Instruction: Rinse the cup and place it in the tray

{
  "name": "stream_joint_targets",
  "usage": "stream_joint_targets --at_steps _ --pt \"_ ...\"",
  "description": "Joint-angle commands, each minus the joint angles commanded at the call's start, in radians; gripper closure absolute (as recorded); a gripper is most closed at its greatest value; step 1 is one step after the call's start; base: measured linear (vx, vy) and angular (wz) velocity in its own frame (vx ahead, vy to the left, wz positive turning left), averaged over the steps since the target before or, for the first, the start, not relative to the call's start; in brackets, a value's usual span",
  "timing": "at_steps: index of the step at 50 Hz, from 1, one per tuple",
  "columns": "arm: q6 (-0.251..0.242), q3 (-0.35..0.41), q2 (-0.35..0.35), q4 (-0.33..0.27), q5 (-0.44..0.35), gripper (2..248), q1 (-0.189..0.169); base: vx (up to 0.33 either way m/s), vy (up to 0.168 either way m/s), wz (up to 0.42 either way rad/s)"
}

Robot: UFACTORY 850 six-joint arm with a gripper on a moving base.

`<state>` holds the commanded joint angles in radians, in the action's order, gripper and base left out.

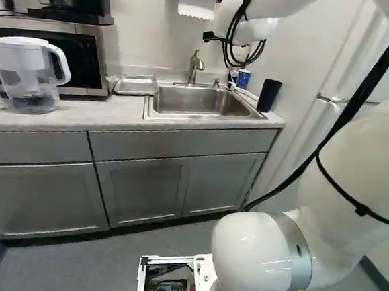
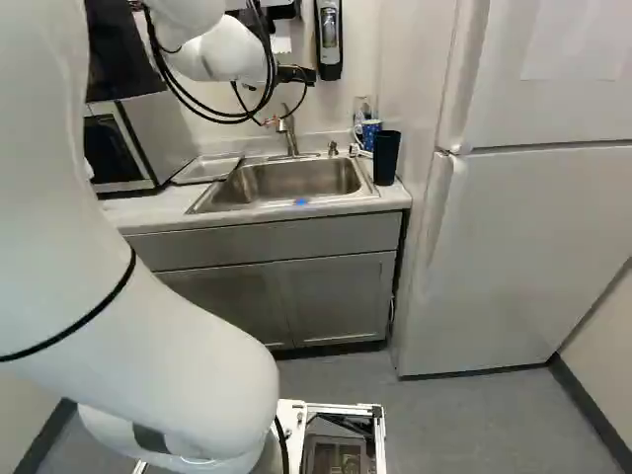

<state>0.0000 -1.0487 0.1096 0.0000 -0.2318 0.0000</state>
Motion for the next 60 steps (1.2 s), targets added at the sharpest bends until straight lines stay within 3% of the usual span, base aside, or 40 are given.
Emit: stream_joint_targets --at_steps 60 --pt "0.000 0.000 0.000 0.000 0.000 3 0.000 0.063 0.027 -0.039"
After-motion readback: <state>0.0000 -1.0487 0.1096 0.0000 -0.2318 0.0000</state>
